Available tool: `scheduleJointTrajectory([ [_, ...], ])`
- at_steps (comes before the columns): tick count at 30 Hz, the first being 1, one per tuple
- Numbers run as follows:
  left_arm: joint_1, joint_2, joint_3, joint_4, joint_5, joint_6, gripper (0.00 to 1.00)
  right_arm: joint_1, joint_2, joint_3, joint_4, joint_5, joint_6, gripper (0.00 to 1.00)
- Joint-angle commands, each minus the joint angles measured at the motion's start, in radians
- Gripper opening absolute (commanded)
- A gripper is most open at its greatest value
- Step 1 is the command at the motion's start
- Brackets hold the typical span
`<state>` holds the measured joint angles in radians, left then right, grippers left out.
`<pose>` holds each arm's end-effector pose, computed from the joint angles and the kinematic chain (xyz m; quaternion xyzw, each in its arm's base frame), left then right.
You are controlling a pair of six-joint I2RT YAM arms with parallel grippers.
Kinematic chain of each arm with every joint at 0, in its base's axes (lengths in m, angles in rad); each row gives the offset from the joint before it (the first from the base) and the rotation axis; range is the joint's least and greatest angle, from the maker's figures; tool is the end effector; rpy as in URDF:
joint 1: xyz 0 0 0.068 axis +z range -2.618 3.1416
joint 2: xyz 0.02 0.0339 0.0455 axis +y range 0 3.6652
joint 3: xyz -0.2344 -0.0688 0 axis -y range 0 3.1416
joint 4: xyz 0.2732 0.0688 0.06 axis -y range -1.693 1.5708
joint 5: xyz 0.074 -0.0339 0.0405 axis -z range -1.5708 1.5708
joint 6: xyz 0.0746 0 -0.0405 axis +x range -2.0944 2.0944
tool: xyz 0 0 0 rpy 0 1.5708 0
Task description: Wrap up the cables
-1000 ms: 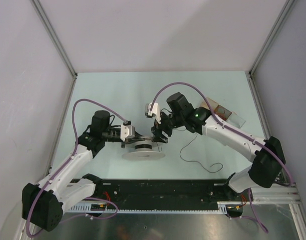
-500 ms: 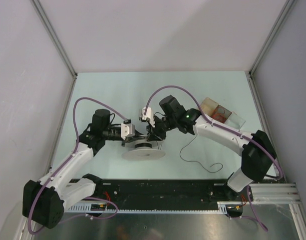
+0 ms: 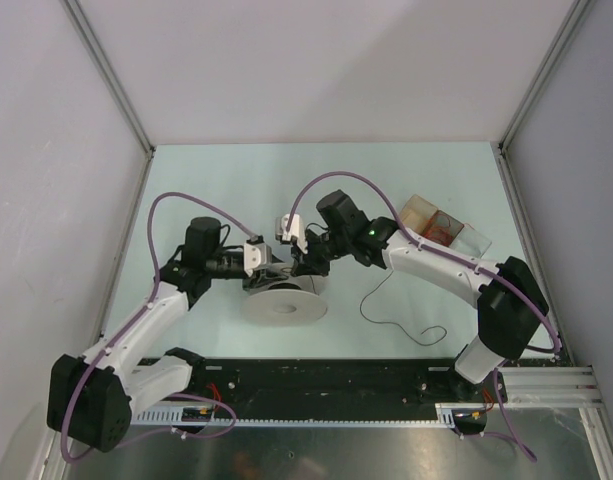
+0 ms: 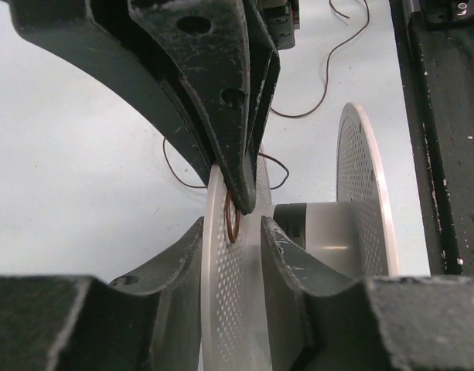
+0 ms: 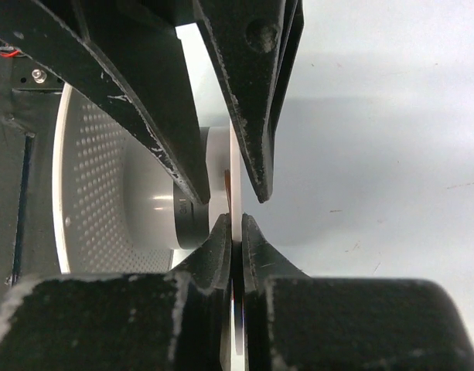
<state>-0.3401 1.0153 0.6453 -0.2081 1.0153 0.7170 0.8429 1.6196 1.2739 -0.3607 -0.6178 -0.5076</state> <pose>0.2312 -0.1491 0.2079 0.5874 0.5468 -0.3419 0.4889 0.2414 0.3359 0.2240 -0.6401 0.5956 0.3388 0.3474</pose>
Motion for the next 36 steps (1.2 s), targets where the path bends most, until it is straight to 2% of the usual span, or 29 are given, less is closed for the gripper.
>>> scheduleJointTrajectory([
  [1, -0.009, 0.029, 0.022, -0.008, 0.007, 0.016, 0.37, -0.003, 0.008, 0.013, 0.021, 0.019, 0.026, 0.00],
  [5, -0.011, 0.050, 0.037, -0.003, 0.014, 0.001, 0.36, 0.005, 0.007, 0.013, 0.029, 0.023, 0.023, 0.00],
  [10, -0.015, 0.053, 0.049, 0.009, 0.015, -0.033, 0.29, 0.012, 0.008, 0.013, 0.031, 0.036, 0.034, 0.00],
  [16, -0.015, 0.033, 0.052, 0.023, 0.020, -0.090, 0.32, 0.017, 0.006, 0.014, 0.033, 0.057, 0.042, 0.00],
  [23, -0.014, 0.035, 0.057, 0.075, -0.048, -0.185, 0.05, 0.021, 0.007, 0.014, 0.043, 0.070, 0.029, 0.00],
  [27, -0.013, 0.016, 0.043, 0.088, -0.049, -0.211, 0.00, 0.015, -0.003, 0.014, 0.043, 0.062, 0.033, 0.00],
  [28, -0.012, 0.008, 0.036, 0.089, -0.053, -0.214, 0.00, 0.009, -0.008, 0.014, 0.038, 0.055, 0.037, 0.06],
  [33, 0.010, -0.043, 0.005, 0.089, -0.073, -0.233, 0.00, -0.058, -0.052, 0.013, -0.023, 0.009, 0.069, 0.52],
  [36, 0.014, -0.072, 0.003, 0.089, -0.097, -0.243, 0.00, -0.120, -0.094, 0.003, -0.040, -0.008, 0.097, 0.73],
])
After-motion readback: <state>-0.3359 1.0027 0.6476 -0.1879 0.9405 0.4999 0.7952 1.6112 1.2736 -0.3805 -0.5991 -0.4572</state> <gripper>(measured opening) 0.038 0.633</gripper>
